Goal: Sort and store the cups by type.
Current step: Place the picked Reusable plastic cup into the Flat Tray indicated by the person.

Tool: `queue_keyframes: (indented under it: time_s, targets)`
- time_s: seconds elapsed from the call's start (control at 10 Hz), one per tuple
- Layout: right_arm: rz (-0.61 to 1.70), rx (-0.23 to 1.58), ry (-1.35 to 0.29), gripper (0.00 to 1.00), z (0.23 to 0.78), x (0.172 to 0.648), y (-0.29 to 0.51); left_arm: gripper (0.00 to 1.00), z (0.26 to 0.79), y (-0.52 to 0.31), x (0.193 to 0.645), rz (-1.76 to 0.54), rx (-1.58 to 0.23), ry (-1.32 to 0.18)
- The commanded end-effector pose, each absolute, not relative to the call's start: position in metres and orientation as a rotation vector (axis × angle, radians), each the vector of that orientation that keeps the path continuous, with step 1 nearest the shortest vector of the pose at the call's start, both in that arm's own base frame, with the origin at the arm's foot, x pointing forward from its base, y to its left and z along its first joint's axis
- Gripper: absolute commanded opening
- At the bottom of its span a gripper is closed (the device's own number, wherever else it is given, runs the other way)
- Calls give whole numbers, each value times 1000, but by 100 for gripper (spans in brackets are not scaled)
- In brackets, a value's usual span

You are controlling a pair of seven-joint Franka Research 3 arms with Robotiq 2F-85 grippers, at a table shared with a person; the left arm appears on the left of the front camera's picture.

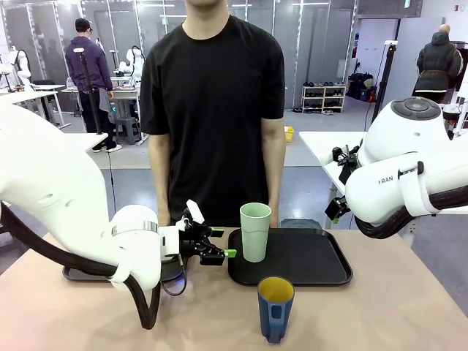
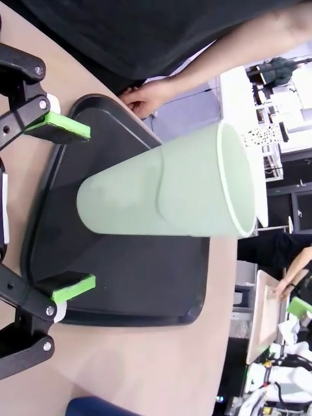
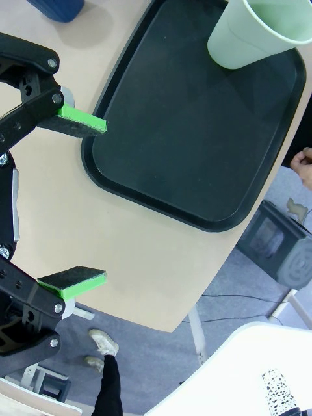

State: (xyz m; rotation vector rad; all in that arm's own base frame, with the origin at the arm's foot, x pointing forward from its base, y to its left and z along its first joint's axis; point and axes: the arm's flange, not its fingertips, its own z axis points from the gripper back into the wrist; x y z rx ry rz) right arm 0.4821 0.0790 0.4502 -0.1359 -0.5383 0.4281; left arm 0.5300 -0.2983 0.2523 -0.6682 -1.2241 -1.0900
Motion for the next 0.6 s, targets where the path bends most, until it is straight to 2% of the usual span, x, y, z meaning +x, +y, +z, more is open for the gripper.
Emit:
queue_keyframes:
  time_s: [0.0, 0.5]
  targets:
    - [430, -137, -539, 100, 451, 482, 78, 100, 250, -303, 536, -1083, -666, -1234]
    - [430, -137, -539, 100, 451, 482, 78, 100, 250, -303, 536, -1083, -666, -1234]
